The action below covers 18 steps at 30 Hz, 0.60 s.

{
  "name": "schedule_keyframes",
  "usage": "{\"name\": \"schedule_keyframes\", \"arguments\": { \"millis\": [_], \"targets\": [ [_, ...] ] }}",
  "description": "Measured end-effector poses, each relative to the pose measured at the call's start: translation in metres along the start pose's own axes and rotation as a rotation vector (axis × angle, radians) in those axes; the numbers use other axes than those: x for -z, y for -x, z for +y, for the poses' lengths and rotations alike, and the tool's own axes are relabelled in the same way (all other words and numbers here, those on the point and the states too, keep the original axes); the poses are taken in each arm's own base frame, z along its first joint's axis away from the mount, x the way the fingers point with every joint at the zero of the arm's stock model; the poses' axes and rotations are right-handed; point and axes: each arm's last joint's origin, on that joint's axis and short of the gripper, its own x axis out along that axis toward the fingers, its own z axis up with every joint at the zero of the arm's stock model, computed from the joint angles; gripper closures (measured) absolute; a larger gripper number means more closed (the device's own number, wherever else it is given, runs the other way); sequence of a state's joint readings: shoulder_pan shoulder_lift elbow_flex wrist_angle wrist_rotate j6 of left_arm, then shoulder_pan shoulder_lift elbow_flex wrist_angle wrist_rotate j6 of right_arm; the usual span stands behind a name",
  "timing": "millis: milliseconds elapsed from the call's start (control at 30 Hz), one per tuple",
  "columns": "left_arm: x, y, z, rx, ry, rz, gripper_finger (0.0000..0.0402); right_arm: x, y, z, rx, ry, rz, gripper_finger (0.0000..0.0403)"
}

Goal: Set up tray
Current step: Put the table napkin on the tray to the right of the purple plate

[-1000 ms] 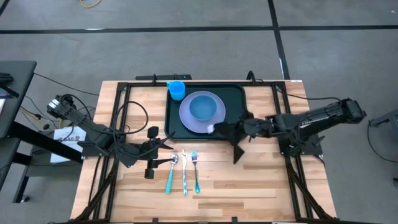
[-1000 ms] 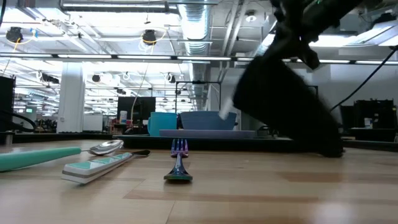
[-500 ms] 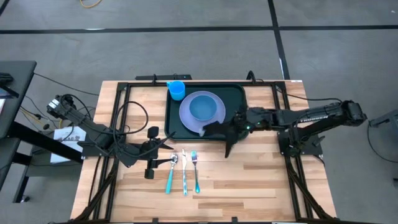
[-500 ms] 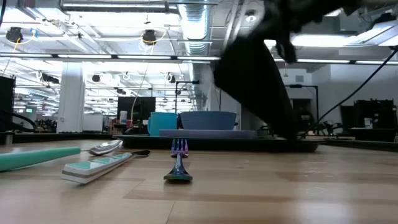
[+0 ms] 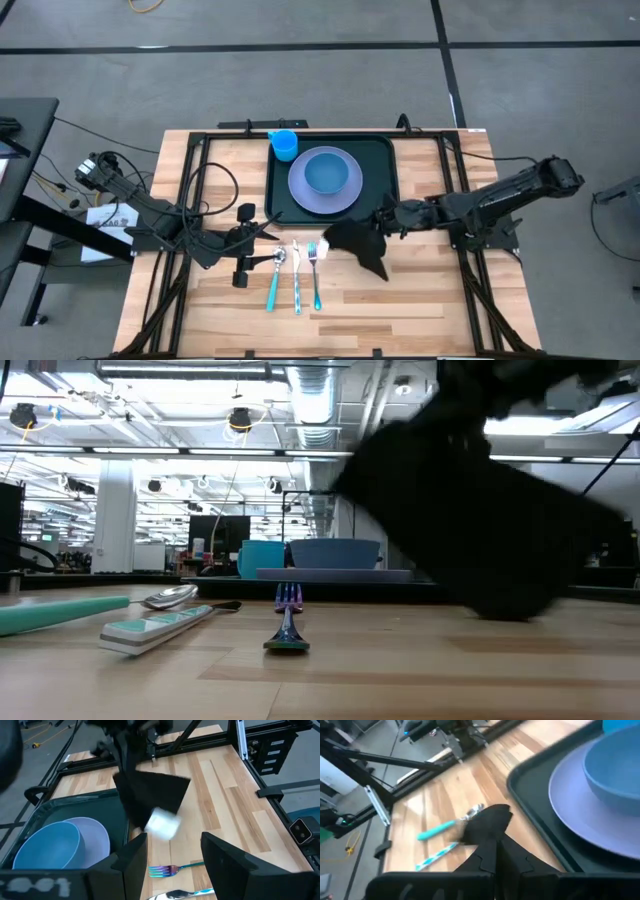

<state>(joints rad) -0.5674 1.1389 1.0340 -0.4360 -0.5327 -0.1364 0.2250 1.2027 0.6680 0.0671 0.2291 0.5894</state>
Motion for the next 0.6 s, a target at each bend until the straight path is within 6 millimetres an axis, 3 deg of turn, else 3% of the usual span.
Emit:
{"name": "schedule_keyframes", "arguments": {
  "millis": [267, 600],
  "targets": [
    [0.000, 0.000, 0.000, -0.001, -0.003, 0.000, 0.0226, 0.034, 0.002, -0.054, 0.108, -0.062, -0.021, 0.0403],
    [0.000, 0.000, 0.000, -0.005, -0.021, -0.001, 0.0226, 0.035, 0.019, -0.104, 0.283, -0.119, -0.080, 0.0403]
  ]
}}
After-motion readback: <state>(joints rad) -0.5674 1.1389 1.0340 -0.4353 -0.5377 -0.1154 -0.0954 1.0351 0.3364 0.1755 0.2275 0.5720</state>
